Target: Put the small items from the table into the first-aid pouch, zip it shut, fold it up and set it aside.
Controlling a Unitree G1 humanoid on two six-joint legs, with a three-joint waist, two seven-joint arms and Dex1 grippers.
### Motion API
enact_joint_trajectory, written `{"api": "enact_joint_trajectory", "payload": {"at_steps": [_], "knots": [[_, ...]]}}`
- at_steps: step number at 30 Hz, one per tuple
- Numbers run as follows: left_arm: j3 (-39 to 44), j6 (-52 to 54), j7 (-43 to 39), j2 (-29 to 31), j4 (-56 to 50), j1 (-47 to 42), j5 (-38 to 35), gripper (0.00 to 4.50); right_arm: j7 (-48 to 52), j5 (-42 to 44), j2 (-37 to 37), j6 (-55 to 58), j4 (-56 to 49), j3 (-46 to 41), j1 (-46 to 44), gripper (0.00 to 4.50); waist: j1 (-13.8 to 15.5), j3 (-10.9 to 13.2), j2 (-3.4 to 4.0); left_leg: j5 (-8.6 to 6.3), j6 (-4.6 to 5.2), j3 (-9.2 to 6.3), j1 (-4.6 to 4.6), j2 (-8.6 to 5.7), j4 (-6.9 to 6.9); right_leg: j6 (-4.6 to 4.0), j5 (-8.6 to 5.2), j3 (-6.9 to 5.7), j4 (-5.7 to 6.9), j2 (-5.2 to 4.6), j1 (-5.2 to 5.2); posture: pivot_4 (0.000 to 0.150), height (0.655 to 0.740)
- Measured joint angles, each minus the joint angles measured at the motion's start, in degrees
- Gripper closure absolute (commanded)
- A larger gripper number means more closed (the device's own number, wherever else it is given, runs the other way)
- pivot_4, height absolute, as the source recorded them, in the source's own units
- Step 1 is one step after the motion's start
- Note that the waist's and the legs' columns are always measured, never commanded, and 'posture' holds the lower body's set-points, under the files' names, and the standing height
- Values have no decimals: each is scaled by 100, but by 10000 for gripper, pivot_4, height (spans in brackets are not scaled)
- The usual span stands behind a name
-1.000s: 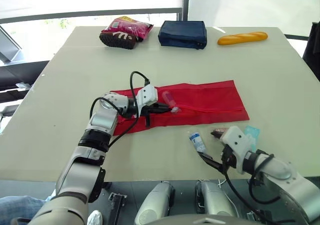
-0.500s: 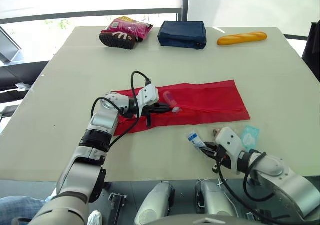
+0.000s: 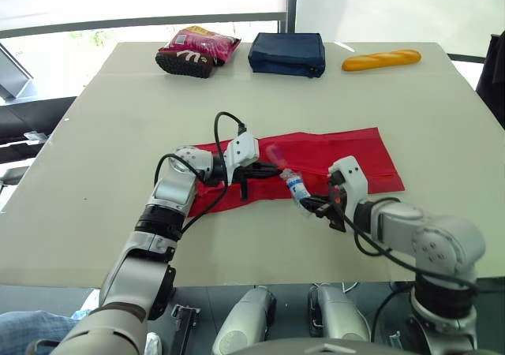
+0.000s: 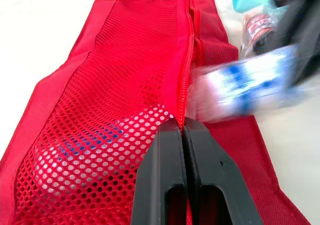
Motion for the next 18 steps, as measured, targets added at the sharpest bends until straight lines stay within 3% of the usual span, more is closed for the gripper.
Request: {"api": "enact_joint_trajectory", "payload": {"at_steps": [3,18], "knots": [[-5,4,-1,-36,-55,39,-17,45000,-146,-168,136,-77,443,-141,-285,44836,-21,0,1,0,-1,2,0,0,-4,-1,1,4,4,1,-6,1500,7293],[-58,-135,-32,-131,-20,12,-23,45000,-714,-624,685,-569,765,-253,-382,44836,-160,-1,4,1,-1,2,0,0,-4,-1,2,5,6,2,-8,1500,7293]]}}
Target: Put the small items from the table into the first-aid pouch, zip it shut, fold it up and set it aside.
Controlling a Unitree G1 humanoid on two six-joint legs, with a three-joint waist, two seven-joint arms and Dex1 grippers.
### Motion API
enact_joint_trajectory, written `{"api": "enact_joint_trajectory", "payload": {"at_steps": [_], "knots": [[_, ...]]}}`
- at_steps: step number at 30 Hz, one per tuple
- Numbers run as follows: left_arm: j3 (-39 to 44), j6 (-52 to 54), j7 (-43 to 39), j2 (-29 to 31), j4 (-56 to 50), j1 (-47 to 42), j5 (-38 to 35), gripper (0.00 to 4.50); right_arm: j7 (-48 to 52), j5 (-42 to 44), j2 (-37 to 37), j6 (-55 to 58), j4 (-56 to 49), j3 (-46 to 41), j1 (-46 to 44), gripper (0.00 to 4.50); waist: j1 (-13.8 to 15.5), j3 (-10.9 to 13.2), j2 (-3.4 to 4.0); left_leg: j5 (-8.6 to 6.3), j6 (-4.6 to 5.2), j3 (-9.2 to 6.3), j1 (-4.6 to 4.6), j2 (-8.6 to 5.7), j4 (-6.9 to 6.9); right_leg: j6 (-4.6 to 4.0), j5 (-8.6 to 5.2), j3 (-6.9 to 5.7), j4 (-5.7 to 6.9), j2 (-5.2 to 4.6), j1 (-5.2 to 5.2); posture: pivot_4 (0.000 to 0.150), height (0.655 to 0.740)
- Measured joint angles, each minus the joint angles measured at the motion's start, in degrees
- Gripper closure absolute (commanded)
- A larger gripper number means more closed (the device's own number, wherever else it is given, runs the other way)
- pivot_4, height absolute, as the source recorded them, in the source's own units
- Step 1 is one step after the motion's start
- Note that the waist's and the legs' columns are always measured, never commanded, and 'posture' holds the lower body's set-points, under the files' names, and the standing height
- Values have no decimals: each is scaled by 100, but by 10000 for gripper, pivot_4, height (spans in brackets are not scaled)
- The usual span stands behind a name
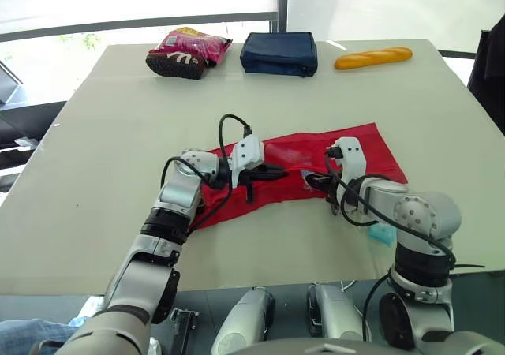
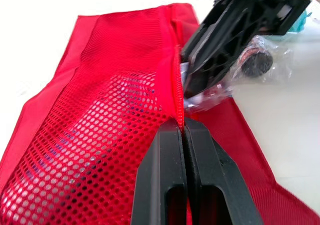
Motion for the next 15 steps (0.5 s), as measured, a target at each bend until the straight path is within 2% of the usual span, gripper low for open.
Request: {"api": "enact_joint_trajectory", "payload": {"at_steps": [8,15], "knots": [[-72,-142,-31,-14,215,-152,1,45000,433,44,-208,-382,386,684,-123,44836,-6,0,1,0,0,-1,1,0,-1,0,0,0,-1,1,-1,1500,7293],[-105,-246,-5,-4,292,-196,1,45000,238,-108,202,-970,979,689,-219,44836,-6,-1,1,0,0,0,1,0,-2,0,0,1,0,1,-1,1500,7293]]}}
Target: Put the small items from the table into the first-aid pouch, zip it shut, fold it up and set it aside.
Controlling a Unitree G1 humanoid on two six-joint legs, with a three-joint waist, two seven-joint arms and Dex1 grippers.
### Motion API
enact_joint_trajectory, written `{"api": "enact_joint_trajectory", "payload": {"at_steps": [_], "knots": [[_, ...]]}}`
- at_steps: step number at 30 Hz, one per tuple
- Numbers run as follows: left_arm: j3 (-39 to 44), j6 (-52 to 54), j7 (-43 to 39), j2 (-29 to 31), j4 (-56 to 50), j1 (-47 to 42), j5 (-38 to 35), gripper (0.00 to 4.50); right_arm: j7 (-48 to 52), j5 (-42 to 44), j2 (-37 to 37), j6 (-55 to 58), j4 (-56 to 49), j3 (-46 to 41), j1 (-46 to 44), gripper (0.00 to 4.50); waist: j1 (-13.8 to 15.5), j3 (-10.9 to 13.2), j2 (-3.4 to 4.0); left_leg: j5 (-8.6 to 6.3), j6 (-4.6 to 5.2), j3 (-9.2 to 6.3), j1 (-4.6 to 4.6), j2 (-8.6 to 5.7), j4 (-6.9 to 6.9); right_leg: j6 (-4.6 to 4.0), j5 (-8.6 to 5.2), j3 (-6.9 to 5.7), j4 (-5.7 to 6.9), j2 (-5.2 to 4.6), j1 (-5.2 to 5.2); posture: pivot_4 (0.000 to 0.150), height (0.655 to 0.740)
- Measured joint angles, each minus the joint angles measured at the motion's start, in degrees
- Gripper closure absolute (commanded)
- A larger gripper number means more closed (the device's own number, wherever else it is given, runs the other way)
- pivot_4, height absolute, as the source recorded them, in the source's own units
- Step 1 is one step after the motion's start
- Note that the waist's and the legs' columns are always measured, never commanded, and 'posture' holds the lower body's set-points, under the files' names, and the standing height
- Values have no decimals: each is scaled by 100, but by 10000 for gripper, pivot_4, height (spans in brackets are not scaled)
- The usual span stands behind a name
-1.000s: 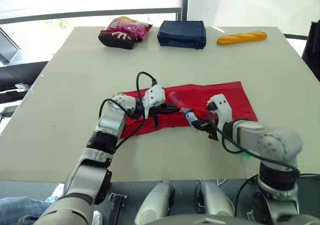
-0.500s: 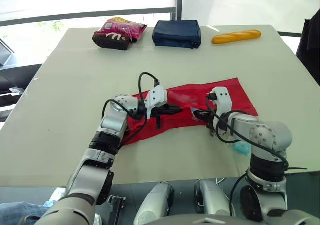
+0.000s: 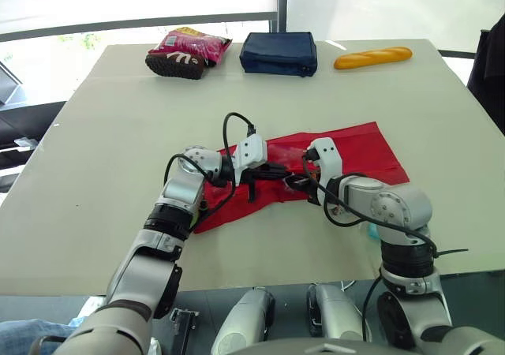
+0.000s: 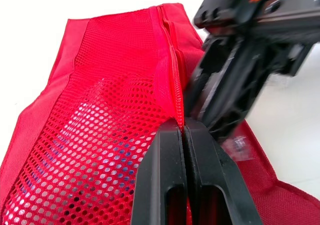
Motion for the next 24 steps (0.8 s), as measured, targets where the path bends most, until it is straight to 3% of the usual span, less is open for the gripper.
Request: {"api": "enact_joint_trajectory", "payload": {"at_steps": [8,11,12,16,24], "knots": [[4,-62,93,-31,15,-9,2,45000,-571,-522,539,-1416,875,-84,-140,44836,-11,-1,4,0,-1,3,0,0,-2,0,1,4,1,1,-4,1500,7293],[10,-154,120,-32,121,-17,4,45000,-560,-561,524,-1652,985,-41,-138,29983,-14,-1,4,0,0,2,0,0,-2,0,1,4,1,2,-4,1500,7293],[11,-156,119,-32,122,-17,4,45000,-560,-563,524,-1656,986,-42,-137,27786,-14,0,4,0,-1,3,0,0,-2,0,1,4,1,2,-4,1500,7293],[-1,-316,113,-37,276,-98,12,45000,-534,-561,323,-1611,843,-50,-79,11019,-6,0,4,0,-1,3,0,0,-2,0,1,4,0,2,-3,1500,7293],[-14,-657,163,-72,925,-302,161,45000,-8,16,-452,-520,-847,-42,496,9652,-15,-1,6,0,0,1,0,0,-3,0,1,4,1,3,-4,1500,7293]]}}
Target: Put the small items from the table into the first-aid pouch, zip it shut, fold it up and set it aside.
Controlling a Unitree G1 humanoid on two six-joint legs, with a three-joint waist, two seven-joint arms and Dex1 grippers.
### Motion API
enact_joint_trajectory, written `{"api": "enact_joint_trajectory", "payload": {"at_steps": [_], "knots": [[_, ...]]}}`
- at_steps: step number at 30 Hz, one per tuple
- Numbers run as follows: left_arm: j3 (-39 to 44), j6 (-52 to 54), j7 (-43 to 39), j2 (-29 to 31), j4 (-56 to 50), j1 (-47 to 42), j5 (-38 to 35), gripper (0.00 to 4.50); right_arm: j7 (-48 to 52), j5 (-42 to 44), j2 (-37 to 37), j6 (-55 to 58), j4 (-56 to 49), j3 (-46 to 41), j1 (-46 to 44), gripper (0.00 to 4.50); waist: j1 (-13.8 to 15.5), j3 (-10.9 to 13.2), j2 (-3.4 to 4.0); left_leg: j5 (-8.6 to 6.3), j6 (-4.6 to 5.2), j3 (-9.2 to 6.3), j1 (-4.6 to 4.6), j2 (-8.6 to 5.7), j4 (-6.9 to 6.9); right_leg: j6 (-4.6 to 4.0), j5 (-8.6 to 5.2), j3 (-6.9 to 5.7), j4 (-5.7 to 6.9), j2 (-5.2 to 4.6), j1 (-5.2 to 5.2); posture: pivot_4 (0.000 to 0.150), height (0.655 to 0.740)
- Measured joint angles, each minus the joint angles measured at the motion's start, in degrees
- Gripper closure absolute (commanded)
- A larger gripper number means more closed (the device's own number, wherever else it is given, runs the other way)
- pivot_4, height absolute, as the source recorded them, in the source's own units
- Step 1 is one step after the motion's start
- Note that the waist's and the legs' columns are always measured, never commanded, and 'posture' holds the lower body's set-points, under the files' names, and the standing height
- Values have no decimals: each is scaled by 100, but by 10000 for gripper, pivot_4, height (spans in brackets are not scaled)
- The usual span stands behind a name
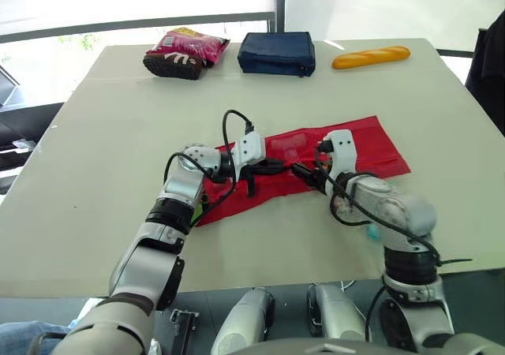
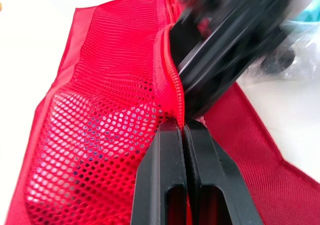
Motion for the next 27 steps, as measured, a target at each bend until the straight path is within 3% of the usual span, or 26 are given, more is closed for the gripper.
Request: {"api": "enact_joint_trajectory", "payload": {"at_steps": [6,9,10,11,12,15,19,20,27], "knots": [[10,-228,59,-12,361,-167,47,45000,724,762,-842,387,-1389,-89,616,9652,25,0,0,0,1,1,-1,0,1,5,2,0,-4,-2,3,1500,7293],[10,-289,65,2,420,-167,46,45000,1445,1011,-1615,-289,-2126,-355,1274,9652,35,0,-1,-1,1,-1,-1,0,0,7,1,-4,-8,-2,6,1500,7293],[11,-298,67,2,428,-167,46,45000,1625,1039,-1766,-520,-2249,-479,1467,5406,37,0,-1,-1,1,0,-2,0,1,8,1,-4,-8,-2,6,1500,7293],[10,-310,68,-4,428,-166,45,45000,1782,1077,-1903,-707,-2357,-602,1666,4288,40,0,-1,-1,1,0,-1,0,1,8,1,-4,-8,-2,7,1500,7293],[9,-331,67,-4,433,-172,45,45000,2151,1166,-2162,-1098,-2552,-951,2119,668,40,1,-3,0,1,0,-2,0,2,9,1,-4,-8,-2,7,1500,7293],[20,-352,63,65,451,-156,41,45000,2756,1105,-2596,-2006,-2729,-1744,3208,668,54,2,-5,-1,2,-1,-1,0,2,11,1,-7,-10,-3,12,1500,7293],[21,-359,51,65,443,-164,40,45000,3313,980,-2660,-2946,-2696,-2587,4096,668,59,0,-3,-1,2,2,6,1,2,14,1,-4,-10,-2,18,1500,7293],[25,-359,36,115,447,-150,39,45000,4112,1246,-2831,-3461,-2574,-3614,4964,668,85,1,-4,-2,3,0,6,3,2,14,1,-9,-13,-2,24,1500,7293],[43,-367,-42,105,532,-180,39,45000,5523,2031,-3394,-4028,-2021,-5390,6057,668,97,1,-1,-14,24,8,18,7,3,33,-8,-1,-19,-1,36,1500,7293]]}}
